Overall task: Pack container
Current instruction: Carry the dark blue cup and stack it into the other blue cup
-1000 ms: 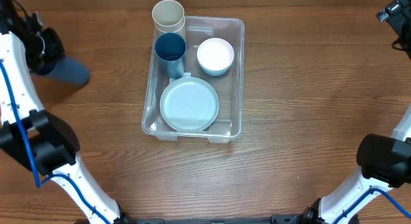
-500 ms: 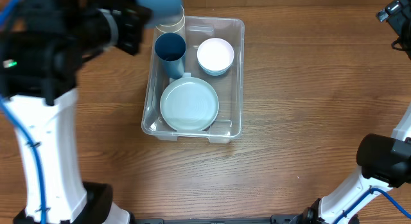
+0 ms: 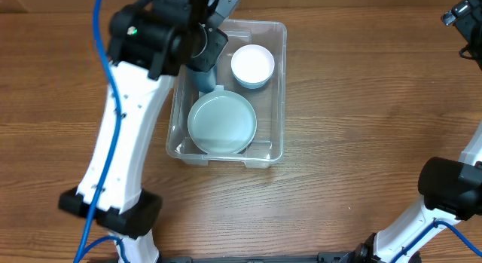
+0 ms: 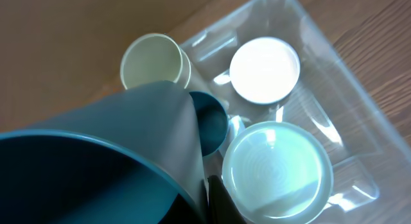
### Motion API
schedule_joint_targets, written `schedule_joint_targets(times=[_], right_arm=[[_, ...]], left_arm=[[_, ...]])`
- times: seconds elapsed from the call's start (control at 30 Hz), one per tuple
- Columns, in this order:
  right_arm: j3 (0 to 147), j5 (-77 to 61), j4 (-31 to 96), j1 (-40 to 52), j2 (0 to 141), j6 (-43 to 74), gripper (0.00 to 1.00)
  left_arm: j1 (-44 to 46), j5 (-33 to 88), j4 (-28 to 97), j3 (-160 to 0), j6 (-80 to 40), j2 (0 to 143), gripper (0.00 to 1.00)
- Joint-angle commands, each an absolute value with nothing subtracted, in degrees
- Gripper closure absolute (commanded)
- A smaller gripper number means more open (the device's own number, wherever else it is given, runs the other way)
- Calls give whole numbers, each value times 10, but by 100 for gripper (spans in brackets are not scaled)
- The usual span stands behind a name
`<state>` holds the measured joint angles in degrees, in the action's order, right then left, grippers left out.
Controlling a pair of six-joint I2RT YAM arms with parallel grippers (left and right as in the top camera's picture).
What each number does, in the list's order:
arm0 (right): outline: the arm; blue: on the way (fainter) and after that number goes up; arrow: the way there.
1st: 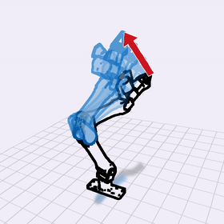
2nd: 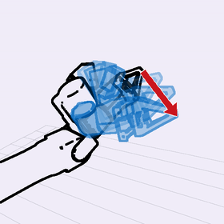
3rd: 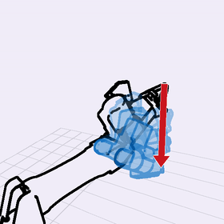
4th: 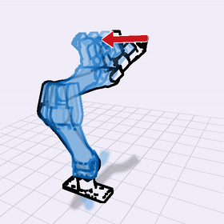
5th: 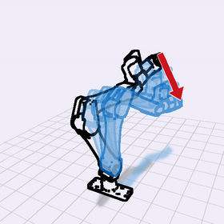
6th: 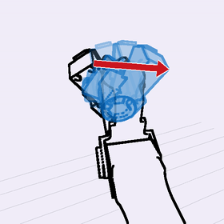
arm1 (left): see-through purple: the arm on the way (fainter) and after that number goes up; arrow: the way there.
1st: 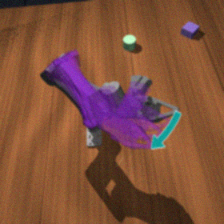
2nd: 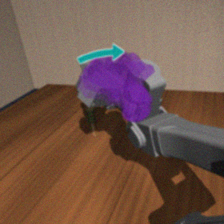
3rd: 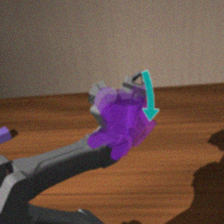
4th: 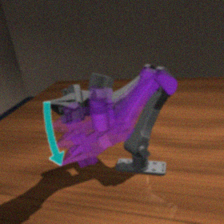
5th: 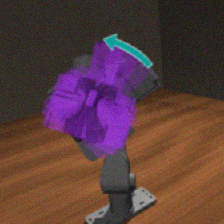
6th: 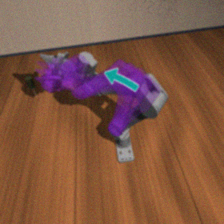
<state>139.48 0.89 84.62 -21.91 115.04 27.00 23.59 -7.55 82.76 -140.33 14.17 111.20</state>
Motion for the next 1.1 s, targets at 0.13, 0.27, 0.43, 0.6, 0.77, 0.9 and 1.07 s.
schedule_joint_targets(times=[0.13,0.27,0.43,0.6,0.77,0.9,1.07], right_arm=[[1398,16,843,-219,1149,275,0],[1398,16,843,-219,1149,275,0],[1398,16,843,-219,1149,275,0],[1398,16,843,-219,1149,275,0],[1398,16,843,-219,1149,275,0],[1398,16,843,-219,1149,275,0],[1398,16,843,-219,1149,275,0]], left_arm=[[233,-77,827,-1399,152,1155,96],[233,-76,831,-1399,149,1154,96],[234,-74,842,-1399,133,1154,96],[249,-74,849,-1399,133,1154,96],[253,-75,851,-1399,128,1140,96],[253,-75,846,-1400,129,1115,96],[253,-74,853,-1400,126,1103,96]])
